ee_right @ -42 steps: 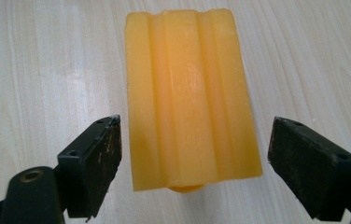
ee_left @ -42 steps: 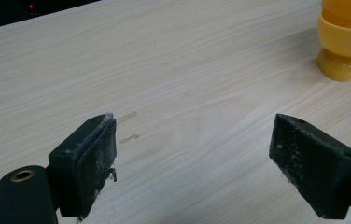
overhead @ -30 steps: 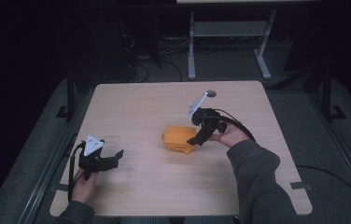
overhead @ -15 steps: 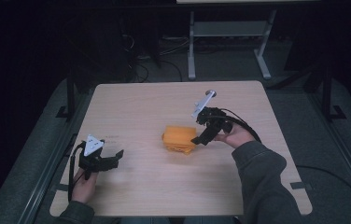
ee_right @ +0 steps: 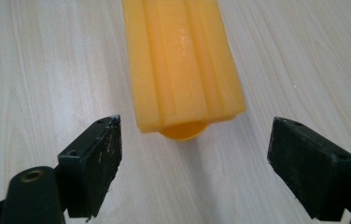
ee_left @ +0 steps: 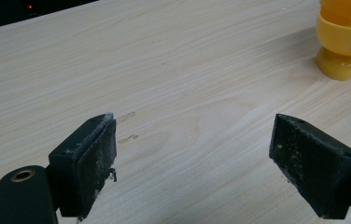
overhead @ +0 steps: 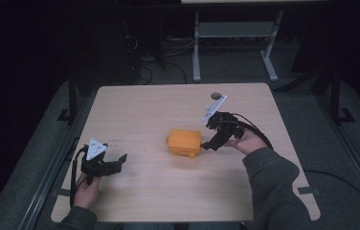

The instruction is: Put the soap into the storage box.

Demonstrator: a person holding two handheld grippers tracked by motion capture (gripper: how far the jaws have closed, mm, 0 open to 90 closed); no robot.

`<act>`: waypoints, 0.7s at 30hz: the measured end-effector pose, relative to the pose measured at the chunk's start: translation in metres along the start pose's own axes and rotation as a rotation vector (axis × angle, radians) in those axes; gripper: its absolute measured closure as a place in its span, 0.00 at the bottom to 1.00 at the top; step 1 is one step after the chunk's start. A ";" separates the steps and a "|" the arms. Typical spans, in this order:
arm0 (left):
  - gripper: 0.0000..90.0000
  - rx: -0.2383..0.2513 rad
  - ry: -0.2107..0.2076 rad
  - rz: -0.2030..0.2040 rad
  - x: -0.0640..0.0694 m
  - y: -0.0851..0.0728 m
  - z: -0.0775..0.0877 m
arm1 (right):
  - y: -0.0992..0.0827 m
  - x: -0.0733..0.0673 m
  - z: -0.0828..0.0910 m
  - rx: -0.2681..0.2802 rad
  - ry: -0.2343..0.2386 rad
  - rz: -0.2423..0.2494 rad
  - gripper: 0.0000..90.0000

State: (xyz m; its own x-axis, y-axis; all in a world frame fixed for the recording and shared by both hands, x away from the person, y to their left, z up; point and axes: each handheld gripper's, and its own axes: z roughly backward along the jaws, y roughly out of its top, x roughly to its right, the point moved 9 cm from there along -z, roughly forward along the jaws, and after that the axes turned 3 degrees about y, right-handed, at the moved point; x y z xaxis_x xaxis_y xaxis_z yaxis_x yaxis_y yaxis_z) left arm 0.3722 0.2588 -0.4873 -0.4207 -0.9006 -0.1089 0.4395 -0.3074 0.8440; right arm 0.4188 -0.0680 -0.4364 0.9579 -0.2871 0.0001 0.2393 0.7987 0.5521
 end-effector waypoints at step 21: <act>0.16 -0.001 -0.002 -0.005 0.001 0.000 -0.001 | -0.013 -0.002 0.006 0.011 -0.006 -0.025 0.19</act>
State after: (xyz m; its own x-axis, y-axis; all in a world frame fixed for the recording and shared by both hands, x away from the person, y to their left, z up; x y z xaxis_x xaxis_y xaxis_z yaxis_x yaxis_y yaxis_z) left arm 0.3724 0.2578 -0.4878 -0.4249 -0.8983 -0.1121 0.4378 -0.3123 0.8431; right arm 0.4123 -0.0810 -0.4382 0.9505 -0.3105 -0.0086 0.2615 0.7852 0.5614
